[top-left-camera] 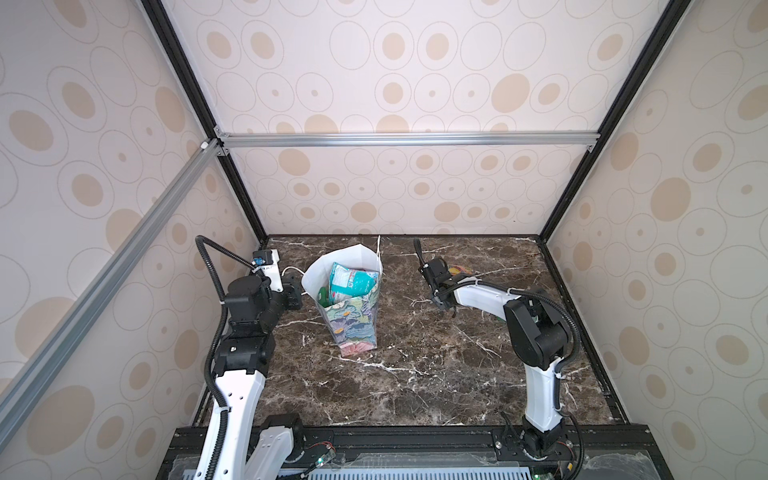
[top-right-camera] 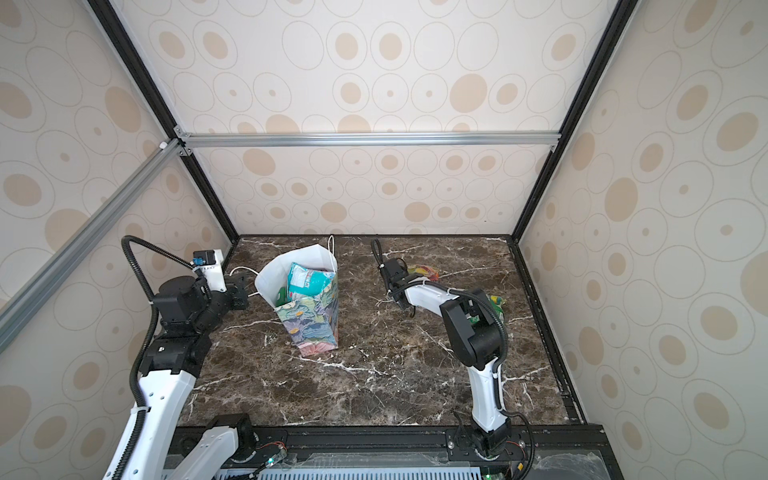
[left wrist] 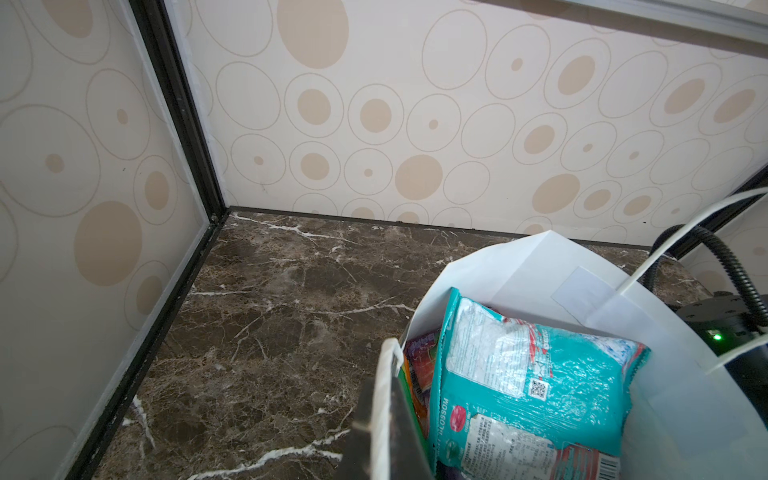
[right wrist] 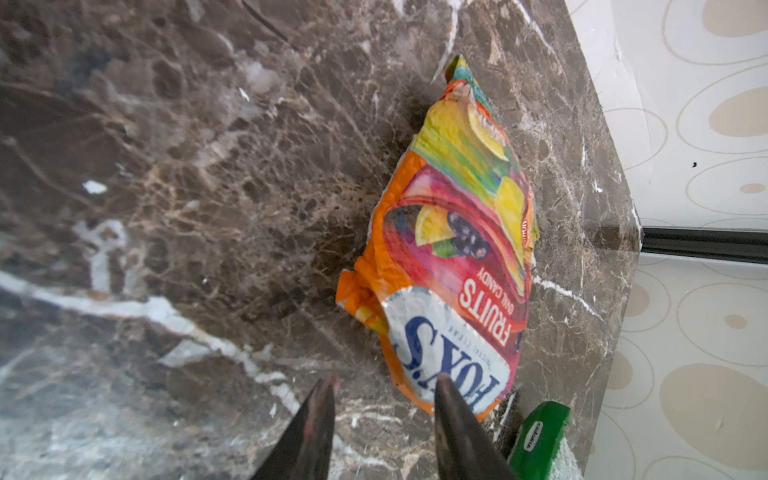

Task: Place the snacks into the paper bag
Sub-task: 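Raise the right gripper out of the bag toward the orange Fruits packet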

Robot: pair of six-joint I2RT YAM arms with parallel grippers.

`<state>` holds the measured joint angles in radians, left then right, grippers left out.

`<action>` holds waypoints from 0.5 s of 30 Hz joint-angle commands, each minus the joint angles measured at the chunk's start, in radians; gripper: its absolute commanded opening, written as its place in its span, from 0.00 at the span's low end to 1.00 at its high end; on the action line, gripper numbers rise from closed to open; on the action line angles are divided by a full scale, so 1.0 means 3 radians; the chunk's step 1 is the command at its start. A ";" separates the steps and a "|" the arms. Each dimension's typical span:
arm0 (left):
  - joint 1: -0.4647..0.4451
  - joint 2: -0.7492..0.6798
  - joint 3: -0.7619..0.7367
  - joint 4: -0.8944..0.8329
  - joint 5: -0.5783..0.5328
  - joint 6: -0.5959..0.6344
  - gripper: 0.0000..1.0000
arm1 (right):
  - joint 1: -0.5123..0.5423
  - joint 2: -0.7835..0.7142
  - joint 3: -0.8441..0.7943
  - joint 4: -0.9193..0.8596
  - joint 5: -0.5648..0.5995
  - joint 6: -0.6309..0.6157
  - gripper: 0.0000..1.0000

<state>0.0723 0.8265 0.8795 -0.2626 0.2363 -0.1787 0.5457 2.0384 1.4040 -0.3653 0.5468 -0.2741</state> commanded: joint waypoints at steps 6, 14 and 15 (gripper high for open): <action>0.0024 -0.0004 0.0030 0.0028 -0.0016 0.0044 0.00 | -0.0004 0.0132 0.0070 0.0003 0.0079 -0.0063 0.40; 0.0022 -0.0005 0.0029 0.0031 -0.0011 0.0044 0.00 | -0.0005 0.0179 0.0070 0.0000 0.0054 -0.0028 0.34; 0.0025 -0.0003 0.0034 0.0028 -0.0009 0.0044 0.00 | -0.0005 0.0180 0.0073 0.0001 0.0054 -0.0023 0.33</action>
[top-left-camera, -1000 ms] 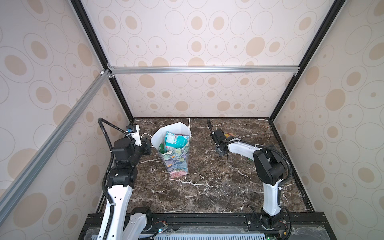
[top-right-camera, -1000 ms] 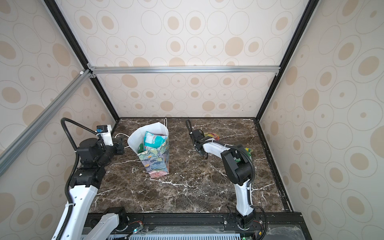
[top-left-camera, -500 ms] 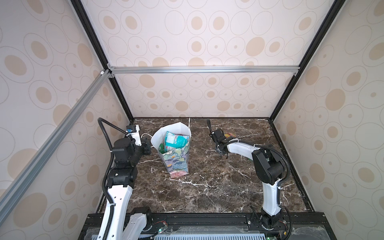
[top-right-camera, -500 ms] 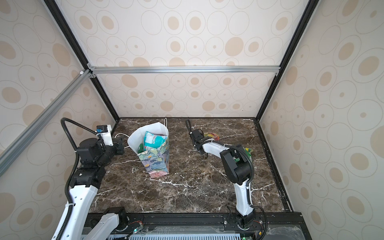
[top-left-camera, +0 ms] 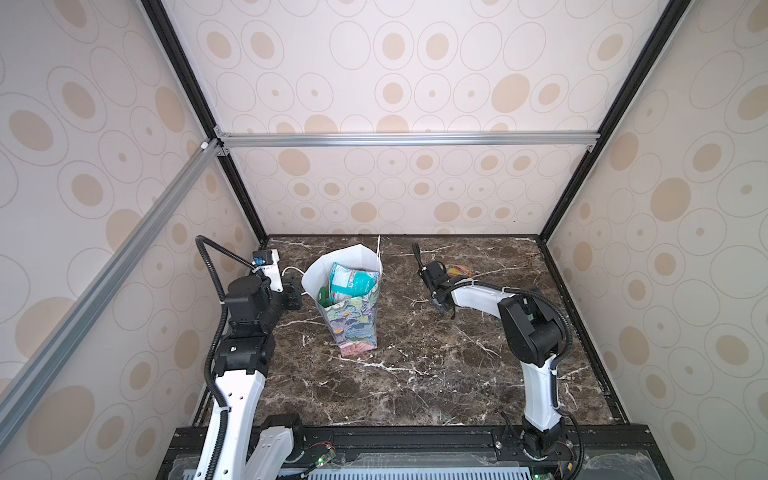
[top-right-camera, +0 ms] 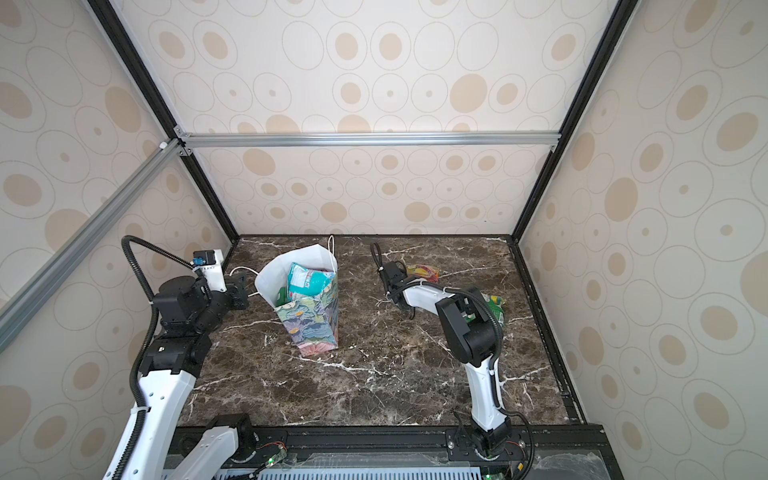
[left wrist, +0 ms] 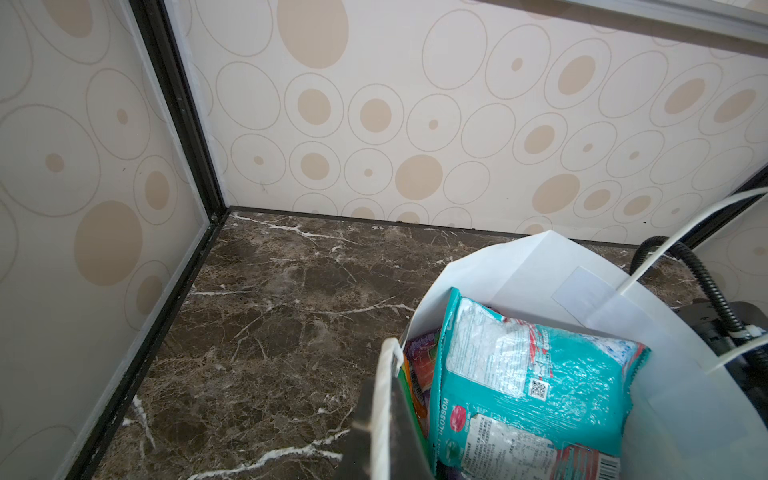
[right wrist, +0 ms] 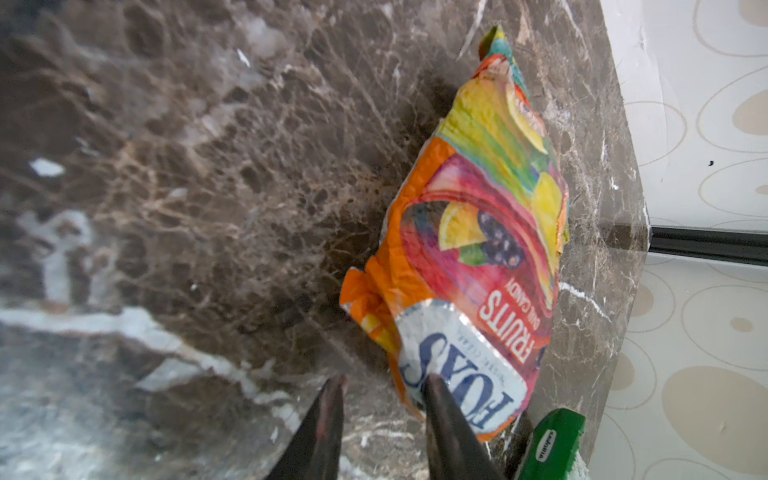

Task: Place the snacks into the paper bag
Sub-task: 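Raise the right gripper out of the bag toward the orange Fruits packet, then lower the open right gripper onto the orange FOX'S Fruits packet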

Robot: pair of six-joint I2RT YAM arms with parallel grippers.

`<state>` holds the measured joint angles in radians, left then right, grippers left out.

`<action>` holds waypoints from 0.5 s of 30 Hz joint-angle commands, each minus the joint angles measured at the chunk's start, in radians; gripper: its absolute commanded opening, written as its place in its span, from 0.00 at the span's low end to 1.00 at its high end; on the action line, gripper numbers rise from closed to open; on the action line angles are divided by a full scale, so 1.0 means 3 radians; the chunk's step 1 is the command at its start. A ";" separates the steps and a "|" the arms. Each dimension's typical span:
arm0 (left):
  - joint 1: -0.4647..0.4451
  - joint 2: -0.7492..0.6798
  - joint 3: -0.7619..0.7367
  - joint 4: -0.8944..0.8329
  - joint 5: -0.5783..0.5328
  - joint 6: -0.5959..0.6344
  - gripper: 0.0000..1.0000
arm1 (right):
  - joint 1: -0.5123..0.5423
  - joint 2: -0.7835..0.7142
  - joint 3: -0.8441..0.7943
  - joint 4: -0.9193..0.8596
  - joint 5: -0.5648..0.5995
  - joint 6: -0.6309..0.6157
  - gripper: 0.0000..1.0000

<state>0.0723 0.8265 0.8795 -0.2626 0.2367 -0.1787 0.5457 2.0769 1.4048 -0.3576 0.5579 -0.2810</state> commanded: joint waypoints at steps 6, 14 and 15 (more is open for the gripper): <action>0.0022 -0.0004 0.0030 0.0031 -0.0007 0.0044 0.00 | -0.0006 0.0042 0.0087 -0.0025 -0.0006 0.0021 0.25; 0.0025 -0.0004 0.0034 0.0031 0.0002 0.0044 0.00 | -0.0006 0.0040 0.0103 -0.0061 -0.0062 0.0052 0.23; 0.0022 -0.0004 0.0030 0.0029 0.0004 0.0047 0.00 | -0.0006 0.0037 0.0100 -0.0061 -0.0065 0.0060 0.22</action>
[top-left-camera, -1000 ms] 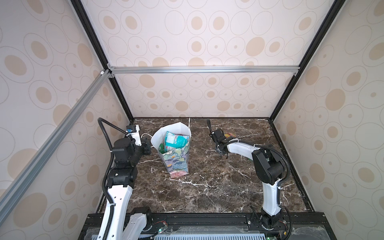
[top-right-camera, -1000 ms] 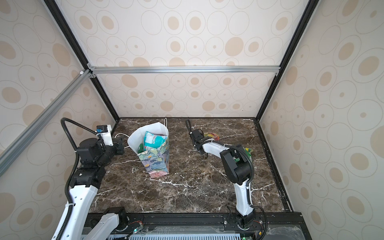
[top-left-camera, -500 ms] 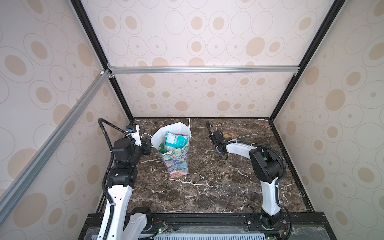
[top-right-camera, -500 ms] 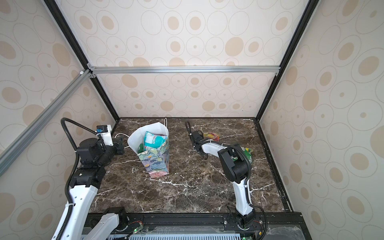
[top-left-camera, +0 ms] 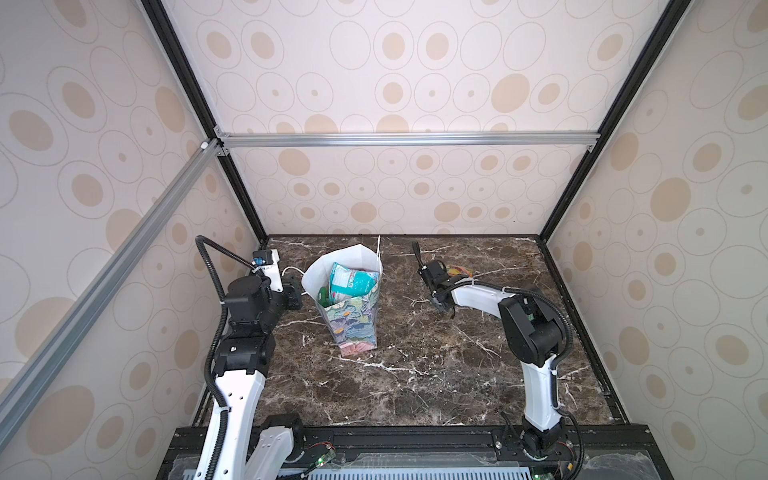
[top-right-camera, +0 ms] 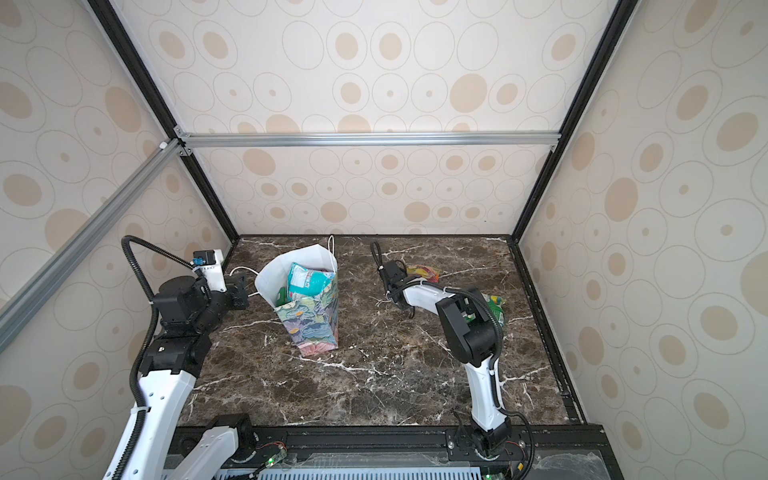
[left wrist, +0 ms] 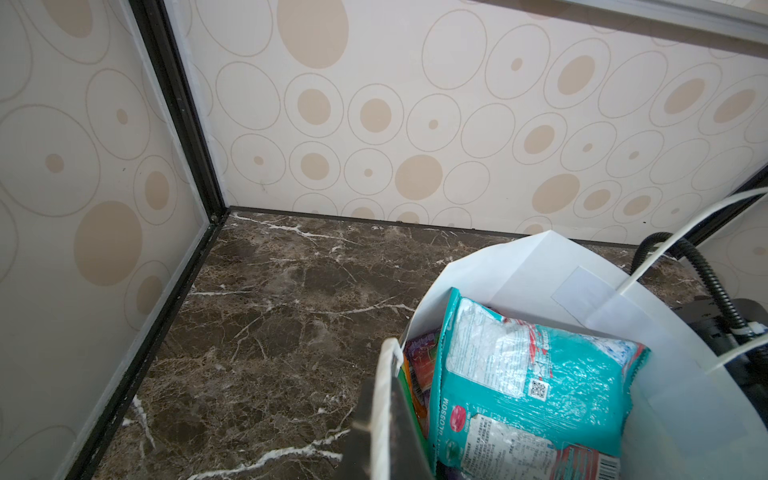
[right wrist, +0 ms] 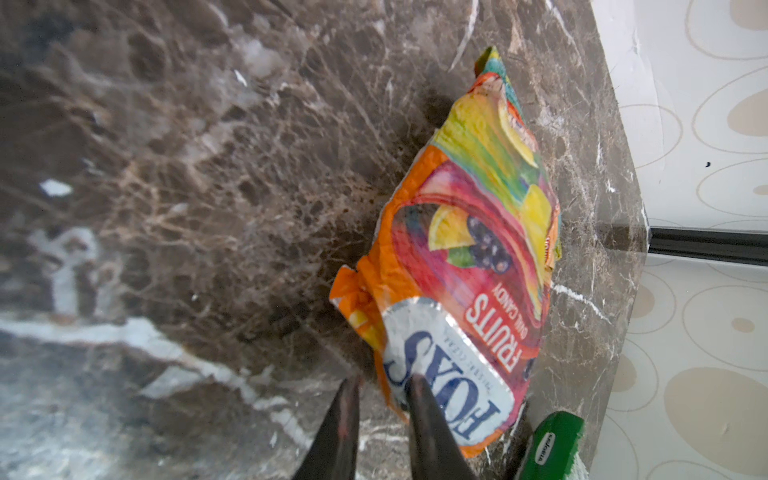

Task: Place the snacks into the paper bag
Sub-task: 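Lower the open right gripper onto the orange FOX'S Fruits packet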

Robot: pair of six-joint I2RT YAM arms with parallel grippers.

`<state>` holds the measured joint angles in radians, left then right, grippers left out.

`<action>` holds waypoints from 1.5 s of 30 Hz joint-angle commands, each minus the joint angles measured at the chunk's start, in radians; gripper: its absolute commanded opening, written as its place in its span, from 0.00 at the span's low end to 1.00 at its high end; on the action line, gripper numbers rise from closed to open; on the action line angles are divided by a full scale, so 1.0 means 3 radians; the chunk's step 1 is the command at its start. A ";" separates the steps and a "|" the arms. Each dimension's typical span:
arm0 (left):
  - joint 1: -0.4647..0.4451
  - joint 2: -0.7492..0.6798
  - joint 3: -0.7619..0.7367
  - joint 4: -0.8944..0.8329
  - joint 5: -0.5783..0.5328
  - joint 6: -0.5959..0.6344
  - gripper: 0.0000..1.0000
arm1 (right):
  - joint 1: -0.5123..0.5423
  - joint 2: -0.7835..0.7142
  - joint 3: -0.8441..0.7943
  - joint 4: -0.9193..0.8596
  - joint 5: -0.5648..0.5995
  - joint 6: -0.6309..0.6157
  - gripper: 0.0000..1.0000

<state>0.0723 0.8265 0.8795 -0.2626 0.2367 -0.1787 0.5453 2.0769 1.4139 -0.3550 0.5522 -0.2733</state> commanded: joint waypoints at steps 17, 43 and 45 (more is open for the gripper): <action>0.0024 0.0015 0.0035 0.0057 0.0071 0.0030 0.00 | -0.0063 -0.0264 -0.0115 -0.0096 -0.0300 0.0266 0.00; 0.0024 -0.0024 0.0029 0.0058 0.0095 0.0028 0.00 | -0.0202 -0.1402 -0.0537 -0.0177 -0.1022 0.0765 0.00; 0.0025 -0.0025 0.0034 0.0051 0.0092 0.0030 0.00 | -0.0205 -0.1453 -0.0547 -0.0179 -0.1057 0.0786 0.00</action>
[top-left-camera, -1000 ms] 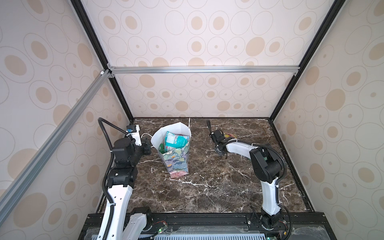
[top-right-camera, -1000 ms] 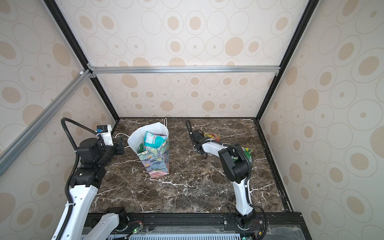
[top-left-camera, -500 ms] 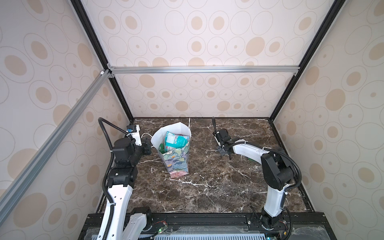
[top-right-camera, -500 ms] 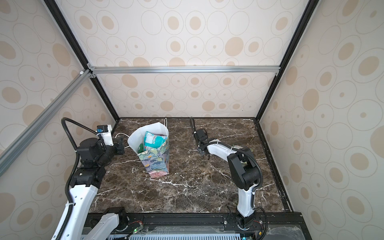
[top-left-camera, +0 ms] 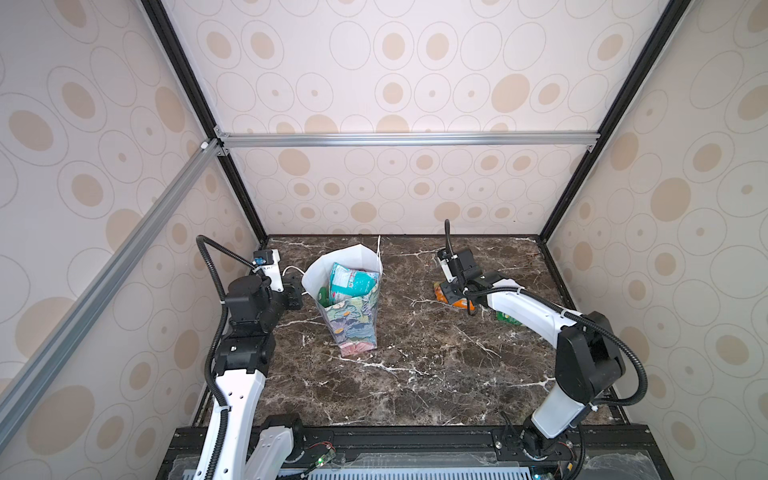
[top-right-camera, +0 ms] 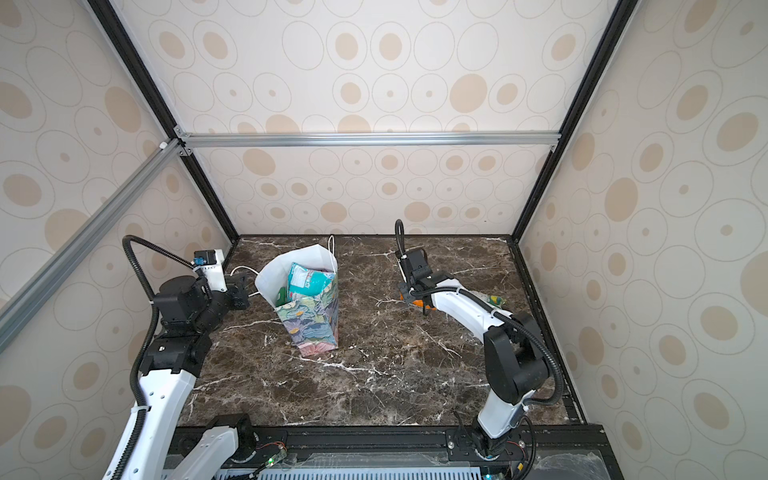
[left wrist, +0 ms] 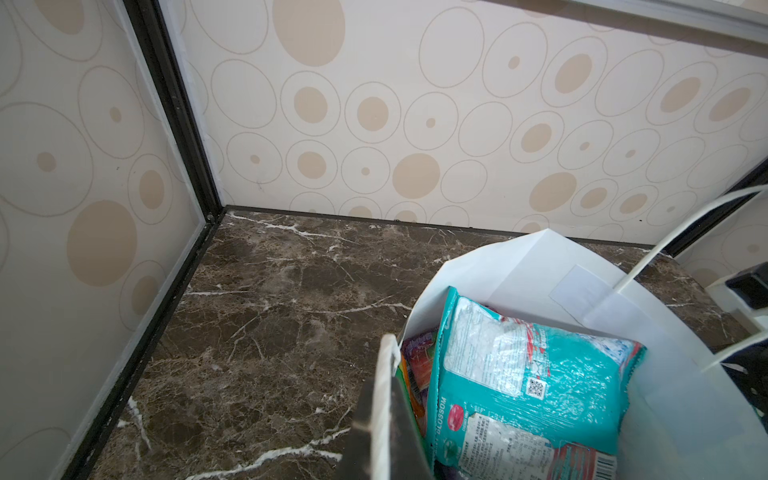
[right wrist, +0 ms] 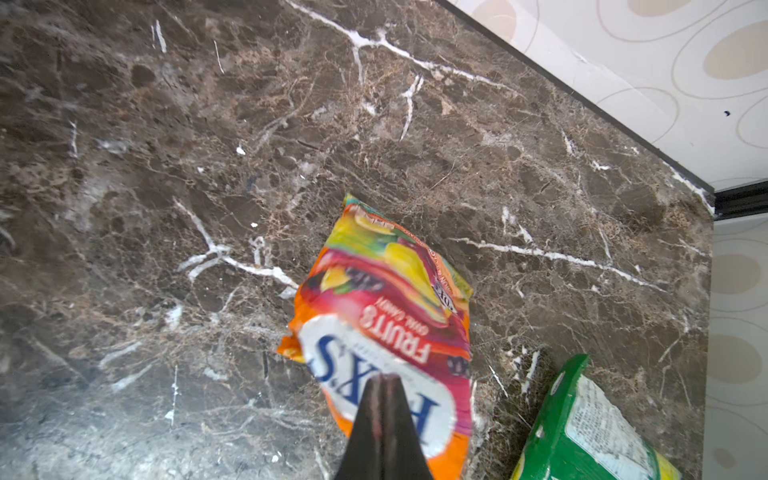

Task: Place the snacks into the paper bag
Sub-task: 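Lower the open right gripper onto the orange FOX'S Fruits packet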

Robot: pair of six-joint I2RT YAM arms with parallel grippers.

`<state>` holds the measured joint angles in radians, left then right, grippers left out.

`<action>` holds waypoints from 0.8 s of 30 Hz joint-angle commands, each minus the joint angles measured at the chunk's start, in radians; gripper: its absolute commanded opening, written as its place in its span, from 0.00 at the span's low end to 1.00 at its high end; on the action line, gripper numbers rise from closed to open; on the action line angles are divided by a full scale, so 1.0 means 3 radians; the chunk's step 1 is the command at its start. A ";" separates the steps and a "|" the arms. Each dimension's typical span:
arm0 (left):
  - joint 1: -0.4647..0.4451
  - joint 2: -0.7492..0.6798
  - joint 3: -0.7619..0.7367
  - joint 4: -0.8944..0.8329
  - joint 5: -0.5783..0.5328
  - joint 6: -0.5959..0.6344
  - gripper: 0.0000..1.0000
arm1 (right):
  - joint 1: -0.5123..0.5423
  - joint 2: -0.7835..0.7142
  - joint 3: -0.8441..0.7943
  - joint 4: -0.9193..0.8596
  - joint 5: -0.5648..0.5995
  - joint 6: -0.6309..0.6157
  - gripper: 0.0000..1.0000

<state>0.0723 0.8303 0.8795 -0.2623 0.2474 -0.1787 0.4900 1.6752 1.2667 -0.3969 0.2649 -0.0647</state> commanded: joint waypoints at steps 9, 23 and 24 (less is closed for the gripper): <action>0.0021 -0.0063 0.0035 0.0056 0.0055 0.0028 0.00 | -0.0038 -0.0242 -0.0097 -0.0063 -0.0145 0.0118 0.00; 0.0024 -0.0060 0.0032 0.0056 0.0080 0.0021 0.01 | -0.0108 -0.0208 -0.0334 -0.0307 -0.0330 0.0244 0.48; 0.0021 -0.0050 0.0034 0.0051 0.0094 0.0013 0.01 | -0.0109 -0.0196 -0.0353 -0.0328 -0.0336 0.0275 0.48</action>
<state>0.0723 0.8242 0.8795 -0.2623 0.2565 -0.1791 0.4591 1.6142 1.1893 -0.4515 0.1787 -0.0032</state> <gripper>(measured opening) 0.048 0.476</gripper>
